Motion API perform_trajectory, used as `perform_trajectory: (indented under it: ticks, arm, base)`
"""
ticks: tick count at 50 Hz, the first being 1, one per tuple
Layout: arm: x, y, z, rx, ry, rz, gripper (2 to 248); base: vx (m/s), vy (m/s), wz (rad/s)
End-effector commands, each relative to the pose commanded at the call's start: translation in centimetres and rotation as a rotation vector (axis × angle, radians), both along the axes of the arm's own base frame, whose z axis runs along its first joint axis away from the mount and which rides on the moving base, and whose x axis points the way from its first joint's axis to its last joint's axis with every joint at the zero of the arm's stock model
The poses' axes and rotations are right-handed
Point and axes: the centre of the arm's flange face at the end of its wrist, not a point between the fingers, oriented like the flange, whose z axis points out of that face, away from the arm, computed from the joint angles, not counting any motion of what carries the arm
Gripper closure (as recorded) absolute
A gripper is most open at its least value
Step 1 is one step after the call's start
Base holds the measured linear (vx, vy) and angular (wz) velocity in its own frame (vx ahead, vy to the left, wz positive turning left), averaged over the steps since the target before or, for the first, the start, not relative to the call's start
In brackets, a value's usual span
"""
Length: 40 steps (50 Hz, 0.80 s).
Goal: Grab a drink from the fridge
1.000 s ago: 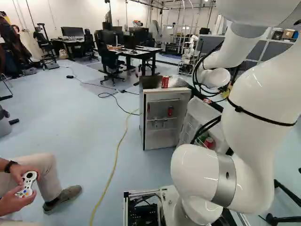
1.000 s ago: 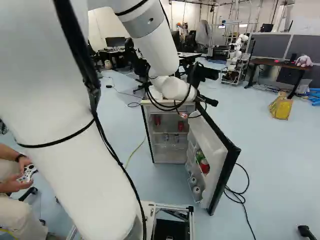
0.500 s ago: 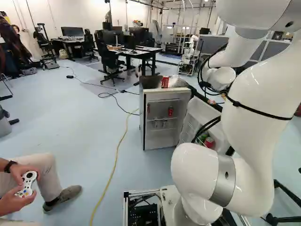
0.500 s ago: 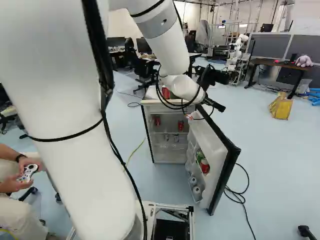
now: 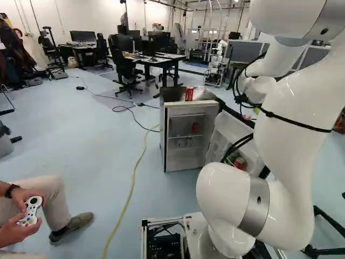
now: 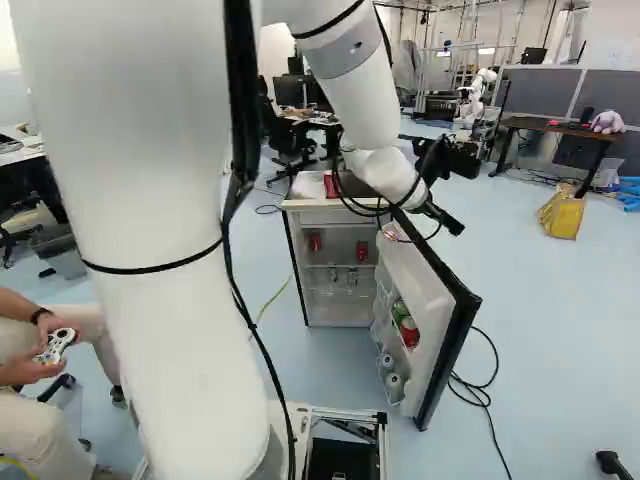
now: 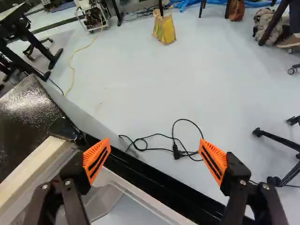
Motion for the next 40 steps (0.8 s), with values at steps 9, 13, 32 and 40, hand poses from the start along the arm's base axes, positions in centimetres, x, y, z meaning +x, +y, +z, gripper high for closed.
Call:
perform_trajectory:
  ticks: [9,13,32,40]
  arm:
    - [0.0,-1.4,-0.4,0.040,0.018,-0.030,3]
    - [0.0,-2.0,-0.5,0.060,0.026,-0.043,3]
    - [-0.1,-4.8,-1.3,0.159,0.059,-0.105,3]
    - [-0.1,-6.0,-1.6,0.202,0.070,-0.130,3]
  base:
    - [0.000,0.000,0.000]
    - [0.000,0.000,0.000]
    - [0.000,0.000,0.000]
    - [0.000,0.000,0.000]
